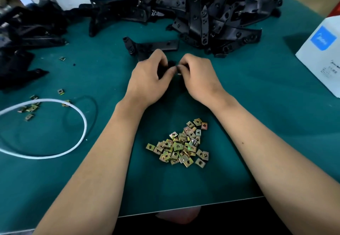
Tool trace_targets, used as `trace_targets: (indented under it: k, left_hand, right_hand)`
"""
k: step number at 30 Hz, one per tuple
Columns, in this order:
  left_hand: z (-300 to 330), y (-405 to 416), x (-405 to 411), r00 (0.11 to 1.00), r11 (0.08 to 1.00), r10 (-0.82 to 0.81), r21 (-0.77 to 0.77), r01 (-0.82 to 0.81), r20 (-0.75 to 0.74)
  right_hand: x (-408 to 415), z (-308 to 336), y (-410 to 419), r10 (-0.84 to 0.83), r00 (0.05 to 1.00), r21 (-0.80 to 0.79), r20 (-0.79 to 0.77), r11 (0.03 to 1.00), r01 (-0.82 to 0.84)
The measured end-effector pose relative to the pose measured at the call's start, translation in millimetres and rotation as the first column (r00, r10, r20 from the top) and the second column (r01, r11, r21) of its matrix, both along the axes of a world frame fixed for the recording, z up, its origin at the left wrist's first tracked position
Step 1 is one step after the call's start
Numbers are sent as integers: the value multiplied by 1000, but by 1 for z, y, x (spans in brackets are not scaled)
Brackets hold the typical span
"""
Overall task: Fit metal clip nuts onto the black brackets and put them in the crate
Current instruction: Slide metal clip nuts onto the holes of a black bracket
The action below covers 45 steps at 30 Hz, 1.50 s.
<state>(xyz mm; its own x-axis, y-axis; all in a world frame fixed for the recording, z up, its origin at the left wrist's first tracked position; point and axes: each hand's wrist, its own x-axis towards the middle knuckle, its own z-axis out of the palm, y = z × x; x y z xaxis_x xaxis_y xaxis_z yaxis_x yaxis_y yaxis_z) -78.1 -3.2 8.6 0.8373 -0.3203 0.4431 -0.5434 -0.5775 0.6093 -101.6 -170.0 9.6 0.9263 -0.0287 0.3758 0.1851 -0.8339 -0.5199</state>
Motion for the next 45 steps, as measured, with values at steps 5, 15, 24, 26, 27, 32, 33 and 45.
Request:
trace_targets:
  k: [5,15,24,26,27,32,33,45]
  left_hand:
    - [4,-5,-1,981,981,18,-185,-54,-195]
    - [6,14,11,962,995,-73,-80,54,-265]
    - [-3,17,15,979,981,31,-184,-69,-202]
    - [-4,15,16,986,986,74,-139,-95,-148]
    - [-5,15,16,988,988,95,-114,-109,-119]
    - [-4,16,20,988,986,155,-66,-154,4]
    - [-4,16,20,991,988,137,-73,-137,2]
    - [-2,3,8,999,989,-37,-142,32,-32]
  right_hand:
    - [0,0,-1,-14,999,446,-39,895,30]
    - [-3,2,-1,106,991,769,-87,639,-1]
    - [-4,1,-2,178,979,780,-96,625,-37]
    - [-3,0,-2,184,979,787,-91,615,-43]
    - [-3,0,-2,187,978,792,-89,609,-45]
    - [-3,0,-2,192,977,795,-89,605,-46]
    - [-3,1,-3,190,977,787,-93,615,-45]
    - [-4,1,-2,169,979,675,-110,736,-51]
